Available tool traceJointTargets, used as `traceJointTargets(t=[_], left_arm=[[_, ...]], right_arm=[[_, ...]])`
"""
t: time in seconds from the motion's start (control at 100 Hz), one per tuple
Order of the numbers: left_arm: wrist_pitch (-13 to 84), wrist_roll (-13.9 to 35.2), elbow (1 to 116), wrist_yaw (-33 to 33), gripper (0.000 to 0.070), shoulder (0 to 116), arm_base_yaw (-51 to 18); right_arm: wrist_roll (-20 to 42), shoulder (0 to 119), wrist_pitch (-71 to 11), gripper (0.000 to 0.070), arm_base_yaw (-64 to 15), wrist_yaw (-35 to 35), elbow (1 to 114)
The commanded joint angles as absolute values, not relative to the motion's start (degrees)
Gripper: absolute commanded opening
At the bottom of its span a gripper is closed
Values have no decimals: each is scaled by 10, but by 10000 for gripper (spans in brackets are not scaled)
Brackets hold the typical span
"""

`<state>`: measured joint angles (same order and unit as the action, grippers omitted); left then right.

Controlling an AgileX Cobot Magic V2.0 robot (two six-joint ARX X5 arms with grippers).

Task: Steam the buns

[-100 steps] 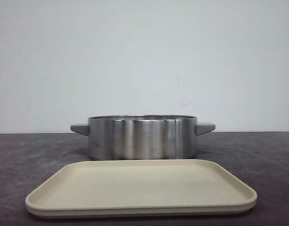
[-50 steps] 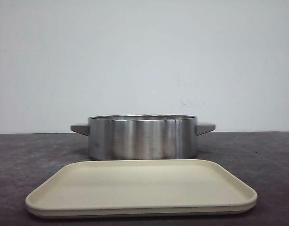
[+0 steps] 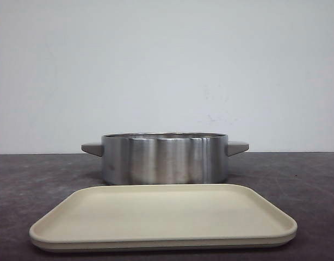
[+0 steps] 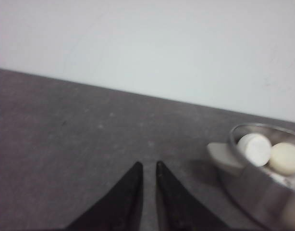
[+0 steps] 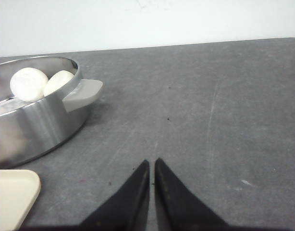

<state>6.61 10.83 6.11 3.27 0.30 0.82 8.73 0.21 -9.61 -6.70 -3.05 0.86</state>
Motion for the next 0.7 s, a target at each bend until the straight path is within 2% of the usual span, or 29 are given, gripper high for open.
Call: traceJointTargets(t=[0.0,0.23,0.69], left_arm=[[49,90,50,30,0,2,10],[39,100,8,28,0,2,13],[109,56,8,27,0,2,16]], right_arm=[[81,2,-88,12,-68,-30,7],[81,2,-88,12,-68,-30,7],[81,2,-88,12,-68,-30,7]])
